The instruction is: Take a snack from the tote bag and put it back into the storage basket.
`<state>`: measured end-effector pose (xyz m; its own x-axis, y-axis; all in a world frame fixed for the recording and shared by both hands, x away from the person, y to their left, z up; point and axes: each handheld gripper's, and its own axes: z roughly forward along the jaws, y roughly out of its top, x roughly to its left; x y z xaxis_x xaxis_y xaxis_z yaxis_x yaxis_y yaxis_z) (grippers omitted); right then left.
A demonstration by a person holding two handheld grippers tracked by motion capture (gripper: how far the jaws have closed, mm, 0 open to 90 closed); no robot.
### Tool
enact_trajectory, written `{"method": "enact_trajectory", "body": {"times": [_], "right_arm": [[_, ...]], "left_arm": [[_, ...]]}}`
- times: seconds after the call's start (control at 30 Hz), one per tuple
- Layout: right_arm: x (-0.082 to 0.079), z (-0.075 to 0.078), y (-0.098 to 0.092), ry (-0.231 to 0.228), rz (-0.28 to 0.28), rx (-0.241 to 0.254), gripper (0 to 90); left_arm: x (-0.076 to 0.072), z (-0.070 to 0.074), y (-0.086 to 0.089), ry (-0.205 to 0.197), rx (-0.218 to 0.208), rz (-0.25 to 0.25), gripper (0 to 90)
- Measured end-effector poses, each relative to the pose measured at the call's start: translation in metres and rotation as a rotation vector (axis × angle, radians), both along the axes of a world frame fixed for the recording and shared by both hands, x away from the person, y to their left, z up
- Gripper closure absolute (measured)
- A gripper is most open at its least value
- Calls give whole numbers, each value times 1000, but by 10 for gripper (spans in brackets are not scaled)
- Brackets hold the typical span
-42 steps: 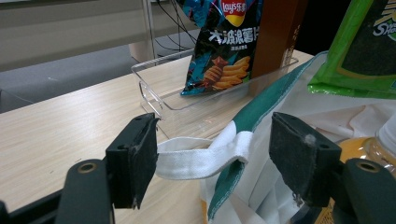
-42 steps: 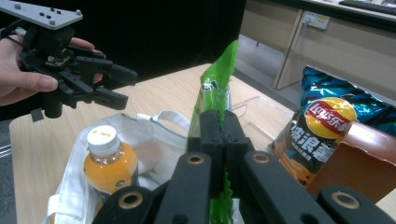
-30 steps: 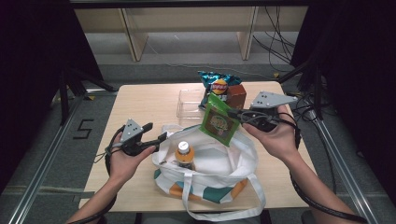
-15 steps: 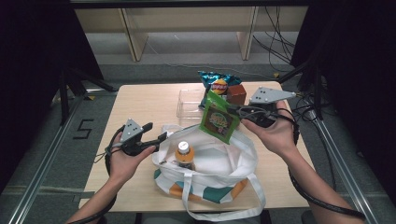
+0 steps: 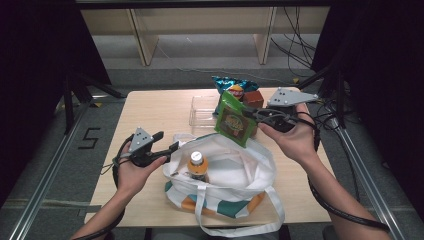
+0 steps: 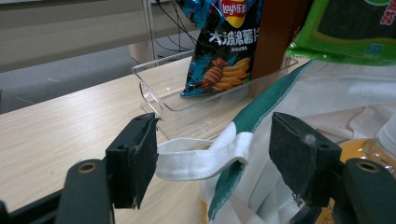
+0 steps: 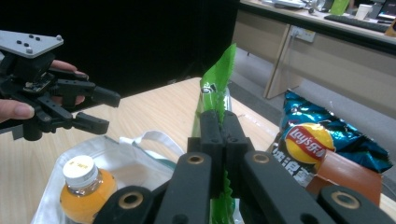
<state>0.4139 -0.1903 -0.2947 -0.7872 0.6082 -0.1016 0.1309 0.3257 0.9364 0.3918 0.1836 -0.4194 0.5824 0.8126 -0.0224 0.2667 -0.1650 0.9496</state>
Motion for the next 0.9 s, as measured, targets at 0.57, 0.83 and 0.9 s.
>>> {"method": "enact_trajectory", "body": {"times": [0.57,0.83,0.9], "right_arm": [[2,14,-1,-26,-18,22,900],[5,14,0,-15,-27,30,900],[6,14,0,-26,-25,29,900]], "left_arm": [[0,-1,0,2,0,-2,321],[0,0,0,5,2,1,322],[0,-1,0,7,2,1,322]]}}
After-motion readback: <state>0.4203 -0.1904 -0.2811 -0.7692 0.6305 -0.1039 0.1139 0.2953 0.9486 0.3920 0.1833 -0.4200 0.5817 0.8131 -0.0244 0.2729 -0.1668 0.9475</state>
